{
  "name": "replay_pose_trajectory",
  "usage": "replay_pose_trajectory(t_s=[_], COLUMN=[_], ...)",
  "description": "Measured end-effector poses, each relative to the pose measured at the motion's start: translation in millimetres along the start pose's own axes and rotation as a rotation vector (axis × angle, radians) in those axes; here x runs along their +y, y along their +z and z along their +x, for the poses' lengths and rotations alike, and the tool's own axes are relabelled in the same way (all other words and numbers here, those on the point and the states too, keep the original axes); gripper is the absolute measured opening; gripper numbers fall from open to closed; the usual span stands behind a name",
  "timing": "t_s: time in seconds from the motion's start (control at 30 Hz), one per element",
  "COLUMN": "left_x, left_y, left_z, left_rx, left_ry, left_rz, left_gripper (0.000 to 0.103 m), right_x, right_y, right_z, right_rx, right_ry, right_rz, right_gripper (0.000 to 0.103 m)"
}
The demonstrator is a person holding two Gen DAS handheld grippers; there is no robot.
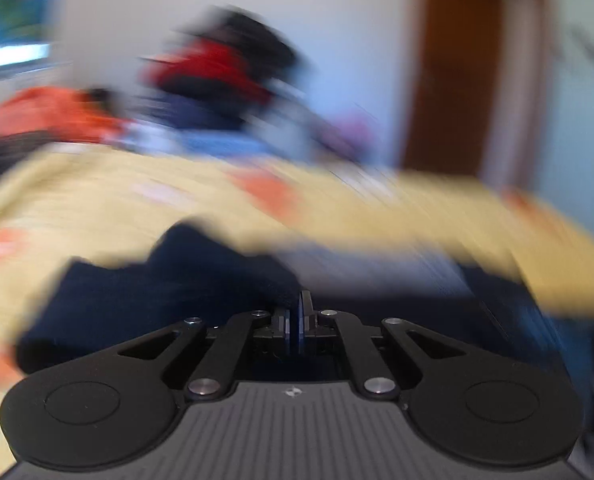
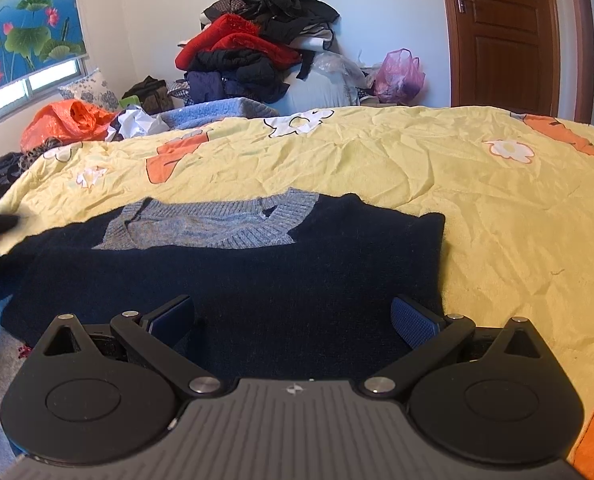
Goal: Fold small clothes
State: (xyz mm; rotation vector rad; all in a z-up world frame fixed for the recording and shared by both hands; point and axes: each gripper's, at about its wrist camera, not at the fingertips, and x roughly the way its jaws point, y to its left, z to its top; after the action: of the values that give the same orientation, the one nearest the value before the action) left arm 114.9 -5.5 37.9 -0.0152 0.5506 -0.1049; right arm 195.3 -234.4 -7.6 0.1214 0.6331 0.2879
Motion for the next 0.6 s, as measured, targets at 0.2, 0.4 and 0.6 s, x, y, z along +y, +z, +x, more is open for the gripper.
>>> replay_pose_trajectory(t_s=[0.2, 0.4, 0.6], left_x=[-30.0, -16.1, 37.9], left_y=[-26.3, -46.2, -62.2], left_z=[0.3, -41.8, -59.0], left_rx=[0.082, -0.068, -0.193], left_ry=[-0.086, -0.089, -0.007], left_rz=[0.102, 0.14, -0.242], left_gripper=[0.011, 0.1, 0.1], right_x=[-2.7, -4.6, 4.8], right_y=[0.3, 0.4, 1.5], right_z=[-0.8, -1.8, -1.9], right_rx=[-0.006, -0.011, -0.003], right_ry=[0.013, 0.025, -0.019], right_rz=[0.017, 0.032, -0.019], right_gripper=[0.103, 0.103, 0.103])
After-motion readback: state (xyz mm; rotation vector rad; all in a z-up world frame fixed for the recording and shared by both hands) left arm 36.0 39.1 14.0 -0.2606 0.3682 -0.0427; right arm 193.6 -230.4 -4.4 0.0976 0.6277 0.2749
